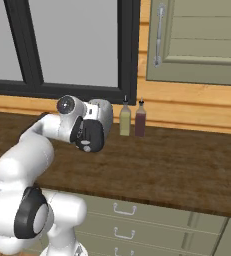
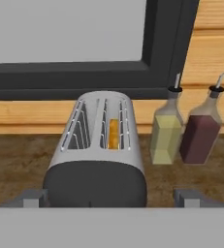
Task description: Start the toaster. Once the lever pops up, take the bread to the plate on the dining counter.
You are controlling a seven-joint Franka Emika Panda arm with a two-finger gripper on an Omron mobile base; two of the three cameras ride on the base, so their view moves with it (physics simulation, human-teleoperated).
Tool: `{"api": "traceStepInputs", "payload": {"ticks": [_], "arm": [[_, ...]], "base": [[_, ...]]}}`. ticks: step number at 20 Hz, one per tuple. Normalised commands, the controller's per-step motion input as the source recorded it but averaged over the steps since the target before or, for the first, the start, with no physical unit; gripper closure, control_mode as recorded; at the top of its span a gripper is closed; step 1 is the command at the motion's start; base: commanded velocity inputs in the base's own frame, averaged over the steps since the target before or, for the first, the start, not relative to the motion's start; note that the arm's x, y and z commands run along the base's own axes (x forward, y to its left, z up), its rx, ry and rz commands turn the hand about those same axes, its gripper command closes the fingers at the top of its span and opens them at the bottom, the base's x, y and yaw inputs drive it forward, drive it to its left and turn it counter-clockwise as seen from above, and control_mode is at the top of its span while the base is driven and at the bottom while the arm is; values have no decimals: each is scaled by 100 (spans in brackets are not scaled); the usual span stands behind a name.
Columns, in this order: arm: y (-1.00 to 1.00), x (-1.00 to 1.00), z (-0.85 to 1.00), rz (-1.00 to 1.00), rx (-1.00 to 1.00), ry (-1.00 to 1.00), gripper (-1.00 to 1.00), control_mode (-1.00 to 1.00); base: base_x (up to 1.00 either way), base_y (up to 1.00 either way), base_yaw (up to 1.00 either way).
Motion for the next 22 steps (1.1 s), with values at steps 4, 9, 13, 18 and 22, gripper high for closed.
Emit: {"api": "traceStepInputs", "payload": {"ticks": [4,9,13,18,22], "arm": [[3,22,20,-4,0,-3,-100,-100],[0,39,24,0,0,0,-100,-100],[0,43,9,0,0,5,-100,-100],[0,6,-30,0,0,6,-100,-100],[0,0,-53,0,0,1,-100,-100]], "base": [[0,0,0],[0,0,0],[0,0,0],[0,0,0],[0,0,0]]}}
